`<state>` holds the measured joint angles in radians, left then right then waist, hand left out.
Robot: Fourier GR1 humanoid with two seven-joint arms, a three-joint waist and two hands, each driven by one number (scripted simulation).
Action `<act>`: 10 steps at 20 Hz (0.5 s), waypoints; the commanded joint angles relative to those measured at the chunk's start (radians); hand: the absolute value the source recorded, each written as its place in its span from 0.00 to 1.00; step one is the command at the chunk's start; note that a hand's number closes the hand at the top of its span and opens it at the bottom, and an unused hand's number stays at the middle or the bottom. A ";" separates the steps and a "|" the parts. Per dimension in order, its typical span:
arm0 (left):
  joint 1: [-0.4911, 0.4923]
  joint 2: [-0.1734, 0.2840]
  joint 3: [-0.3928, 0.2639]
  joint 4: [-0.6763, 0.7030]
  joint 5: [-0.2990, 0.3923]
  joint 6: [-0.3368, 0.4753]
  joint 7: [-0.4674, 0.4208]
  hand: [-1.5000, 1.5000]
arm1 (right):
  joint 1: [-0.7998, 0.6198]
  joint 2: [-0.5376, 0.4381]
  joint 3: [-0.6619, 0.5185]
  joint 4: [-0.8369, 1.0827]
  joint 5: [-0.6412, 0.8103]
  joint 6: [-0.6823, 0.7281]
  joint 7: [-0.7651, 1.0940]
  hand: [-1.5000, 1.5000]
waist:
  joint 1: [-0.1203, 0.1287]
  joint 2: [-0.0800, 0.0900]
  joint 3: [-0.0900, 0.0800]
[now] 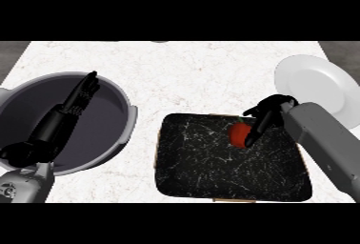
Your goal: Pick the bell pepper from the tray and place it in the plate
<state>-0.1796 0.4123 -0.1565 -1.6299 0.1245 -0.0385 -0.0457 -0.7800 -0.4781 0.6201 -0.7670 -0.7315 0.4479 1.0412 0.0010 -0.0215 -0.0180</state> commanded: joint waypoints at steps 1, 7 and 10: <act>0.027 0.020 0.019 -0.029 0.017 -0.026 0.005 0.50 | 0.058 0.051 0.030 -0.005 -0.047 0.041 0.153 0.00 | 0.005 0.017 0.017; 0.031 -0.014 -0.001 -0.035 -0.010 -0.002 0.012 0.50 | 0.102 0.075 0.096 -0.046 -0.001 -0.020 0.113 0.00 | 0.003 0.016 0.018; -0.018 -0.009 0.026 0.020 0.005 -0.020 0.018 0.50 | 0.082 0.077 0.085 -0.082 -0.035 -0.007 0.136 0.00 | -0.009 0.020 0.017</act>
<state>-0.1720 0.4090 -0.1411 -1.6347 0.1227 -0.0523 -0.0412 -0.7468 -0.4726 0.6696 -0.8339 -0.7258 0.4150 1.0372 -0.0032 -0.0293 -0.0244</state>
